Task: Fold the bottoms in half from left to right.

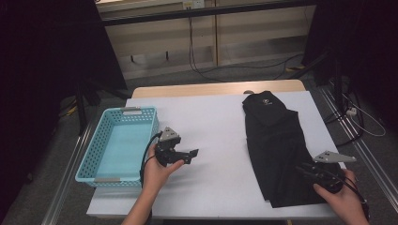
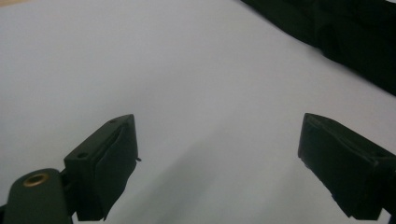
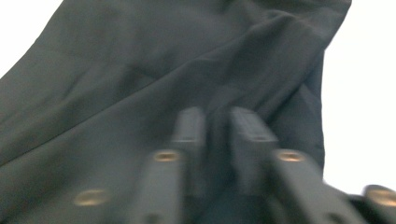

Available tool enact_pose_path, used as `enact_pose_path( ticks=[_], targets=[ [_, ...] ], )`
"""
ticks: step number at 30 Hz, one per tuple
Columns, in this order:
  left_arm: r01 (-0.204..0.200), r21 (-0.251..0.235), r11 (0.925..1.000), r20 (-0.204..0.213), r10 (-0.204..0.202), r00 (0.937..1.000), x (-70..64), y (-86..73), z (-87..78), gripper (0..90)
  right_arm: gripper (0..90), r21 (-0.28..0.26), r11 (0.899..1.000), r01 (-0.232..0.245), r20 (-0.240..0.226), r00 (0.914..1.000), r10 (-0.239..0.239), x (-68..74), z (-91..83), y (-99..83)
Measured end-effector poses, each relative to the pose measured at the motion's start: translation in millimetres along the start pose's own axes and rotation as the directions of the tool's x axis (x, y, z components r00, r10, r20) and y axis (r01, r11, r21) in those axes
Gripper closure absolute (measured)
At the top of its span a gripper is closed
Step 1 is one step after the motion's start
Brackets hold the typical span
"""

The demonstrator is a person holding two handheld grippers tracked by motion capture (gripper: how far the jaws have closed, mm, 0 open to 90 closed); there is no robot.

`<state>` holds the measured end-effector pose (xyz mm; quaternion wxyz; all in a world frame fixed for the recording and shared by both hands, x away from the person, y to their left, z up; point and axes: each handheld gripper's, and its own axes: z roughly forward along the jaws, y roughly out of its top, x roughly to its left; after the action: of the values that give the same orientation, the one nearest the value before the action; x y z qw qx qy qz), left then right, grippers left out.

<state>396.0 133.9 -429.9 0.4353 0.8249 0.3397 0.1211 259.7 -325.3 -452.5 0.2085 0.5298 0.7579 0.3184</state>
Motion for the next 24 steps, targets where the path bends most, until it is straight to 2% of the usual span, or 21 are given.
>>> enact_pose_path(
  ticks=[1, 3, 7, 13, 17, 18, 20, 22, 24],
  targets=[
    [0.000, 0.002, 1.0000, -0.002, 0.000, 1.0000, -0.5, -0.1, 0.4, 12.2, 87.0, 0.004, 1.000, 0.007, -0.005, 1.0000, -0.007, 0.0, -1.0, 0.1],
    [-0.004, 0.003, 1.0000, -0.003, 0.004, 1.0000, -1.0, -0.5, 0.6, 12.2, 89.2, 0.002, 1.000, 0.009, -0.022, 0.9997, -0.009, -1.1, -3.9, -1.0],
    [0.010, 0.000, 1.0000, 0.001, -0.010, 1.0000, -1.0, -0.4, -0.5, 12.2, 90.0, -0.020, 0.999, -0.035, -0.049, 0.9982, 0.034, -8.6, -14.4, -4.5],
    [-0.001, 0.007, 1.0000, 0.000, 0.001, 1.0000, -1.2, -0.1, 0.2, 12.2, 90.0, -0.016, 0.999, -0.052, -0.045, 0.9977, 0.051, -20.9, -32.1, -13.1],
    [-0.001, 0.004, 1.0000, -0.003, 0.001, 1.0000, -0.7, -0.3, -0.5, 12.2, 89.6, -0.009, 0.998, -0.064, -0.039, 0.9972, 0.064, -28.3, -37.2, -21.3],
    [-0.004, 0.006, 1.0000, -0.005, 0.004, 1.0000, -0.6, -0.3, -0.5, 12.2, 87.9, -0.007, 0.998, -0.067, -0.030, 0.9973, 0.066, -29.6, -37.8, -23.1],
    [0.005, 0.007, 1.0000, 0.004, -0.005, 1.0000, -1.1, -0.9, 0.3, 12.2, 75.4, -0.011, 0.998, -0.067, -0.010, 0.9977, 0.067, -29.8, -37.4, -24.5],
    [0.004, 0.010, 0.9999, -0.002, -0.004, 1.0000, -1.2, -1.3, 0.7, 12.2, 69.2, -0.020, 0.998, -0.058, -0.004, 0.9983, 0.058, -26.7, -36.2, -22.3],
    [0.001, 0.016, 0.9999, -0.003, -0.001, 1.0000, -0.7, -1.6, 0.7, 12.2, 62.0, -0.028, 0.999, -0.030, -0.006, 0.9995, 0.030, -21.1, -32.8, -15.9]
  ],
)
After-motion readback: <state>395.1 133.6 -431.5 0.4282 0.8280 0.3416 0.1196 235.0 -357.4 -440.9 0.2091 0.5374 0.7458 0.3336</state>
